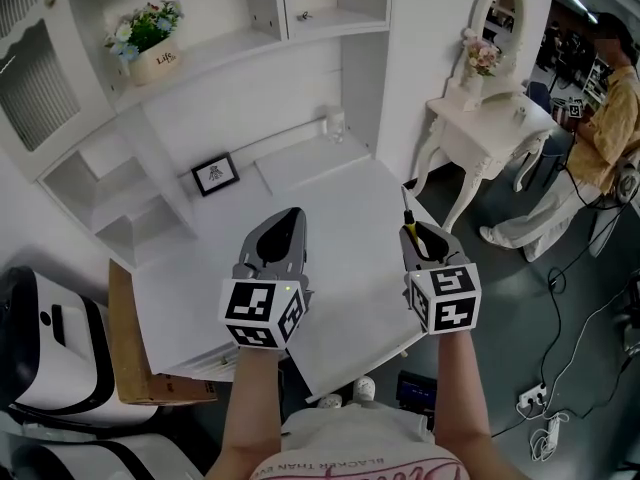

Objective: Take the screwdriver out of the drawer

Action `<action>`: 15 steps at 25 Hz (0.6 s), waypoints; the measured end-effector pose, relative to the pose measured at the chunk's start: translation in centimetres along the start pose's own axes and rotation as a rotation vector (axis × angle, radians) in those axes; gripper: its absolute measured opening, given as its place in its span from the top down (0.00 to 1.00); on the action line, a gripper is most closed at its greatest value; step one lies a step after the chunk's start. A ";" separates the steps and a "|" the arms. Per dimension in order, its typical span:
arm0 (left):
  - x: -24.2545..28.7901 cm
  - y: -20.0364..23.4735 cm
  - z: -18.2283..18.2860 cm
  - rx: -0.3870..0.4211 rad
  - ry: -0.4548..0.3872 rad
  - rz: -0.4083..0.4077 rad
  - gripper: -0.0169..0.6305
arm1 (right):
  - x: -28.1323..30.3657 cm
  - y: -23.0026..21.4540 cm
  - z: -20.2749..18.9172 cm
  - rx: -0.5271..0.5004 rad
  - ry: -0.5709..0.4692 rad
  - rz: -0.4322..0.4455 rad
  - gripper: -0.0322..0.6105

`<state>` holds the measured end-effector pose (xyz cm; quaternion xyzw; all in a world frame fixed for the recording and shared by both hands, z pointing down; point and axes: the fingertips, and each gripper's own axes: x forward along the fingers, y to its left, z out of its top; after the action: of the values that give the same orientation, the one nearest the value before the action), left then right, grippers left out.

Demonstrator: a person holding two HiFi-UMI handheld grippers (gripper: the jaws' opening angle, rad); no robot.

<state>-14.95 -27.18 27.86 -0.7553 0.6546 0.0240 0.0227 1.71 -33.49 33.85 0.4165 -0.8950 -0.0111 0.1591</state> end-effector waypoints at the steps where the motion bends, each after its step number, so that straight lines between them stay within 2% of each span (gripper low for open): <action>1: -0.1 0.1 0.5 0.002 -0.011 0.004 0.96 | -0.3 0.3 0.9 -0.005 -0.025 0.005 0.82; 7: -1.3 1.5 3.5 0.032 -0.075 0.052 0.96 | -1.8 1.2 5.8 -0.030 -0.157 0.017 0.82; 15: -3.5 4.9 7.0 0.074 -0.135 0.135 0.96 | -3.5 1.6 9.6 -0.046 -0.253 0.014 0.82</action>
<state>-20.33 -23.95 21.10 -0.7046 0.7016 0.0520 0.0929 -0.19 -30.91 23.98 0.4020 -0.9102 -0.0830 0.0547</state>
